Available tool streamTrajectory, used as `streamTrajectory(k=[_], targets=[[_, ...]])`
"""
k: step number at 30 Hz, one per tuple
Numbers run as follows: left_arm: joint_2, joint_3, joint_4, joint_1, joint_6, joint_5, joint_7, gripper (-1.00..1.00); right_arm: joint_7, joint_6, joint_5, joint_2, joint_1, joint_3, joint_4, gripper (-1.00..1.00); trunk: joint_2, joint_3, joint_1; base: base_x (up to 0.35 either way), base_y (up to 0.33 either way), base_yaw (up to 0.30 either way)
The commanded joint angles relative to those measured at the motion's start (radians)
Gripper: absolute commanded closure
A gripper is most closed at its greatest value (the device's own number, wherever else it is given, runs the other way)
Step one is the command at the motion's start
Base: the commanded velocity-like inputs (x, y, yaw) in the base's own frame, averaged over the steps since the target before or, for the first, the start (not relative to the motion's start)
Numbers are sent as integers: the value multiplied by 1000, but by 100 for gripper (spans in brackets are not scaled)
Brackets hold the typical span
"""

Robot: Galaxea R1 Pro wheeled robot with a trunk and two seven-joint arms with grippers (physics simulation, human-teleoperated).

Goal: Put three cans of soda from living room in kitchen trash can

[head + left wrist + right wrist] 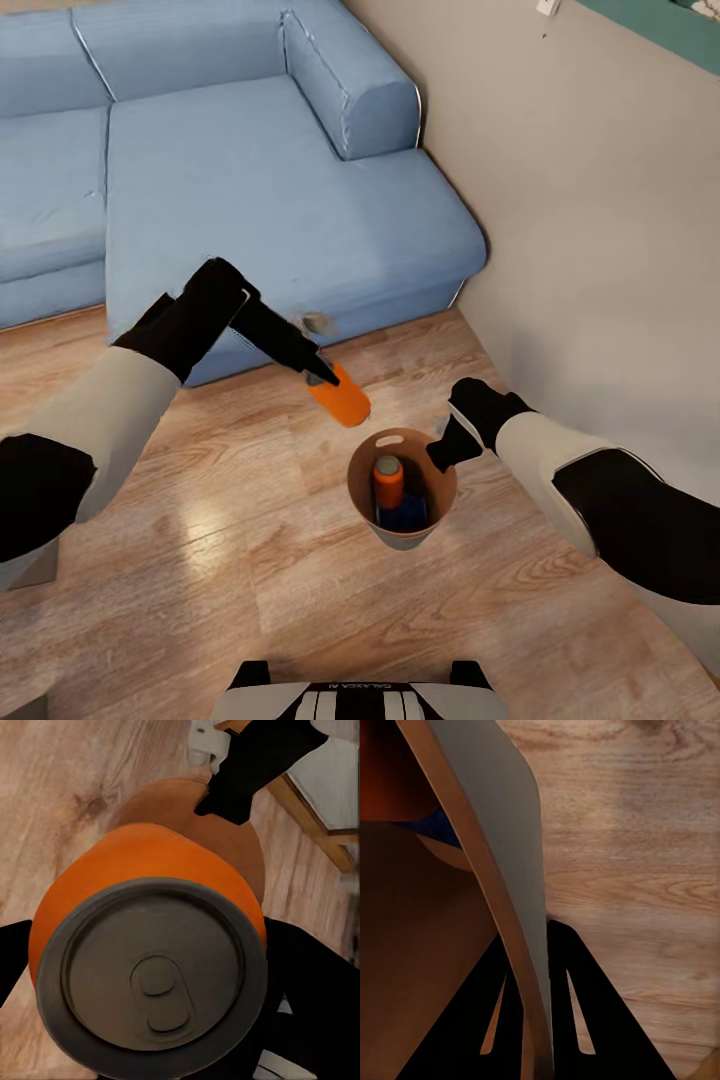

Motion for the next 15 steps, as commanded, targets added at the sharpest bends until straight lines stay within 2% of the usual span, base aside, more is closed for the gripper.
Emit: streamTrajectory(k=[1,3,6,11,13,15], targets=[[-8,-13,0,0,0,-6,0,100,7,4,-23,0,0,-13,1,100,0,0,0,0,0,0],[-24,-54,0,2,0,-30,0,100,7,4,-23,0,0,-13,1,100,0,0,0,0,0,0],[-46,-86,-1,4,0,-71,0,100,7,4,-24,2,0,-13,1,100,0,0,0,0,0,0],[-89,-108,1,14,0,-101,0,100,7,4,-24,2,0,-13,1,100,0,0,0,0,0,0],[-99,-110,1,23,0,-111,0,100,7,4,-24,2,0,-13,1,100,0,0,0,0,0,0],[-109,-112,2,38,0,-139,0,100,7,4,-24,2,0,-14,1,100,0,0,0,0,0,0]])
